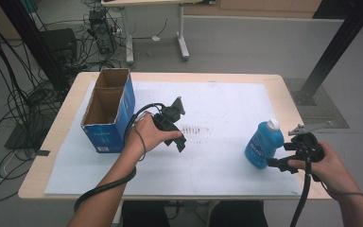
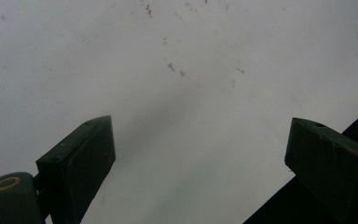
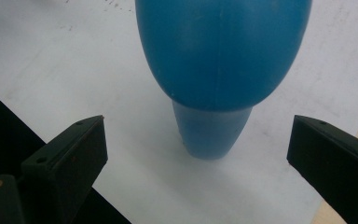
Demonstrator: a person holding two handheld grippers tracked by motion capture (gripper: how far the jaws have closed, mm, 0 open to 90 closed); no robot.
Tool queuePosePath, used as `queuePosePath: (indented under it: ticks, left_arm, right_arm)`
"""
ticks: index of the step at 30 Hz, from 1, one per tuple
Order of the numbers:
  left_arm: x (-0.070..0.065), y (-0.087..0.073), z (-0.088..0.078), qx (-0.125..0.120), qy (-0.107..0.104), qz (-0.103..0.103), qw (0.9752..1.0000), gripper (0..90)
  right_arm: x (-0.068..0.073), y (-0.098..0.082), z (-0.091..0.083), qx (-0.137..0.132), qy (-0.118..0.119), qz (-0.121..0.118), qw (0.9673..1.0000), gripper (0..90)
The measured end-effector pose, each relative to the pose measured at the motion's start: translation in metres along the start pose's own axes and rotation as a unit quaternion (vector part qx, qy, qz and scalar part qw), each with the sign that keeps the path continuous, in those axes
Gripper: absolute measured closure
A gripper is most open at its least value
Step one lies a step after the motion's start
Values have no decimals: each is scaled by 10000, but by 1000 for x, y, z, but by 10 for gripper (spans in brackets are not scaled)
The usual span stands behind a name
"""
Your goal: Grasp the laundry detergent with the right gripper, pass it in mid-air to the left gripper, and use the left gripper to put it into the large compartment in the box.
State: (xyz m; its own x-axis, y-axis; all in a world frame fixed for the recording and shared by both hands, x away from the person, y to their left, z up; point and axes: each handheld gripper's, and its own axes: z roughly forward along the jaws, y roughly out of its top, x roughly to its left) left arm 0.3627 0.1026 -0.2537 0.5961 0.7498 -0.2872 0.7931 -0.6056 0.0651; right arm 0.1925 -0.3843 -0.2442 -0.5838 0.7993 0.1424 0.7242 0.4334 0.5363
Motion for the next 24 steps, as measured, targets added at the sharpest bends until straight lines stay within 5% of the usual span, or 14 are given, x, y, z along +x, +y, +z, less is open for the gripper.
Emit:
queuePosePath:
  ticks: [24]
  left_arm:
    - [-4, -7, 9, -82, 25, -6, 10000, 89]
  right_arm:
    - [0, -37, 12, -543, -53, -16, 9985, 50]
